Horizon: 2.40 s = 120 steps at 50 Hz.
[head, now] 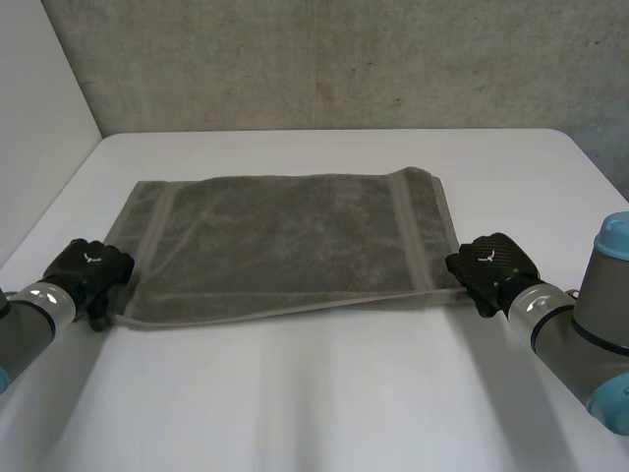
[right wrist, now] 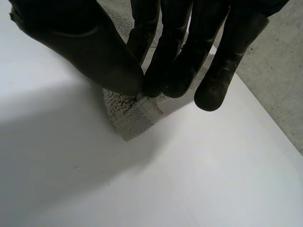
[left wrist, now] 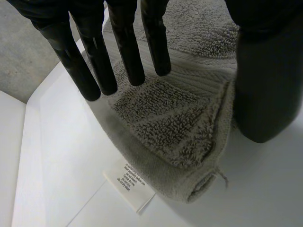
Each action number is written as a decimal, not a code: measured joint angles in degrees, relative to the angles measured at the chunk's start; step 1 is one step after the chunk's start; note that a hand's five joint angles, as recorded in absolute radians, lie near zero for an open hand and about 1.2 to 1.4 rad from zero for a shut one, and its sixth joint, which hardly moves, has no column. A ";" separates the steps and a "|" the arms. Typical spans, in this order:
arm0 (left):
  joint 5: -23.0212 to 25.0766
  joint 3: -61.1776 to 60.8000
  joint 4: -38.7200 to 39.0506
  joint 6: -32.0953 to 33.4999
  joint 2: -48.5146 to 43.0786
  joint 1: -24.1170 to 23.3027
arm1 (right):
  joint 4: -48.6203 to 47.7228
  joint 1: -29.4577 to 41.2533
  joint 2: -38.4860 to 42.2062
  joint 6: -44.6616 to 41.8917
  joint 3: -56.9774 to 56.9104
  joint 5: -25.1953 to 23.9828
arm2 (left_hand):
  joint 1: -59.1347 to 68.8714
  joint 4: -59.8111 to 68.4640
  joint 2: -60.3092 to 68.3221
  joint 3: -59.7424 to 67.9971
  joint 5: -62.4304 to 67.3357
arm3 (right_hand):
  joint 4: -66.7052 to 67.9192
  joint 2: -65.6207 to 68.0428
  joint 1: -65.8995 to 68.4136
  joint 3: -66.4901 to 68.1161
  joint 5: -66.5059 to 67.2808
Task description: Fold the towel.
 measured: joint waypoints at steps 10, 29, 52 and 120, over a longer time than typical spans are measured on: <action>-0.02 0.92 0.04 -0.05 -1.05 -0.91 | -0.01 0.00 0.08 -0.01 -0.11 0.02 | 33.08 33.09 33.39 33.45 32.42 | 0.00 0.00 0.00 0.00 0.00; 0.08 0.45 -1.00 -1.27 5.89 -0.25 | 1.31 -1.86 -6.71 0.57 -2.12 0.93 | 45.60 48.88 48.62 50.21 47.42 | 0.00 0.00 0.00 0.00 0.00; 1.99 -12.56 -4.97 -13.16 35.25 3.98 | 39.11 -10.48 -28.98 -9.34 -7.59 -4.60 | 46.19 48.89 48.63 50.45 47.91 | 0.00 0.00 0.00 0.00 0.03; -13.88 22.94 7.70 -19.07 -7.49 -12.90 | -10.22 -0.63 10.60 1.38 -25.99 11.30 | -23.05 -23.11 -23.31 -23.90 -25.34 | -62.39 -62.03 -63.85 -63.19 -64.31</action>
